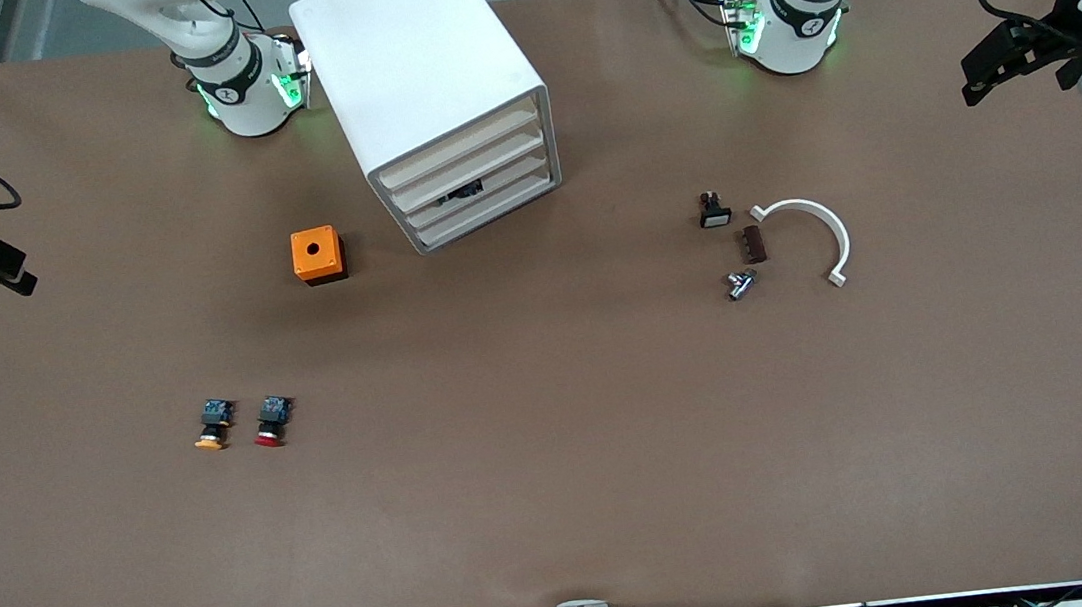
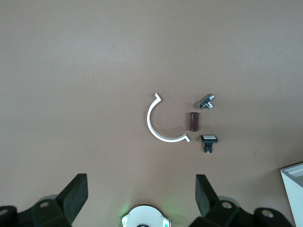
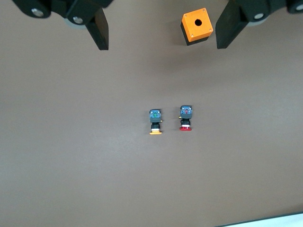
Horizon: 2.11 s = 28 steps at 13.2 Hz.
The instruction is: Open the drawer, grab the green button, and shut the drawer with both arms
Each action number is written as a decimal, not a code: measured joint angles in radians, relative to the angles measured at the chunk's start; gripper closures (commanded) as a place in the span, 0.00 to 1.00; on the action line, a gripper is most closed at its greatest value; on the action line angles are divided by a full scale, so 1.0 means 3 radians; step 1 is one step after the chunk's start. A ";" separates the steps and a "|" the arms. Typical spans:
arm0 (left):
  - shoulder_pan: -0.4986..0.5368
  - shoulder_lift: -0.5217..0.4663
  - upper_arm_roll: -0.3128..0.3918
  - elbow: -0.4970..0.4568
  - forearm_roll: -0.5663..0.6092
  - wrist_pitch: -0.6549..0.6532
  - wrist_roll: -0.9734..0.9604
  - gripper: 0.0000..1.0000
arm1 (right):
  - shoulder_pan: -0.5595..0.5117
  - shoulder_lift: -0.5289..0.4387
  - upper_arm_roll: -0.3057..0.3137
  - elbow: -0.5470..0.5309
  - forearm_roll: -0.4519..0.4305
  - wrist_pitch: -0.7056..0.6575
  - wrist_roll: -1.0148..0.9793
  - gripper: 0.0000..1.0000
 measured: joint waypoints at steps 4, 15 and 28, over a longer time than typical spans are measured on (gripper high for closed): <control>0.0000 0.0054 0.0000 0.0002 0.0000 -0.0006 0.0000 0.00 | 0.0000 0.0000 0.0000 0.0000 0.0000 0.0000 0.0000 0.00; -0.0052 0.1594 0.0004 0.0146 -0.0609 0.0128 -0.0392 0.00 | 0.0000 0.0000 -0.0007 -0.0008 0.0000 0.0000 0.0000 0.00; -0.1075 0.2781 -0.0034 0.0493 -0.1593 0.0361 -0.2948 0.00 | -0.0001 0.0004 -0.0014 -0.0033 0.0000 -0.0002 0.0000 0.00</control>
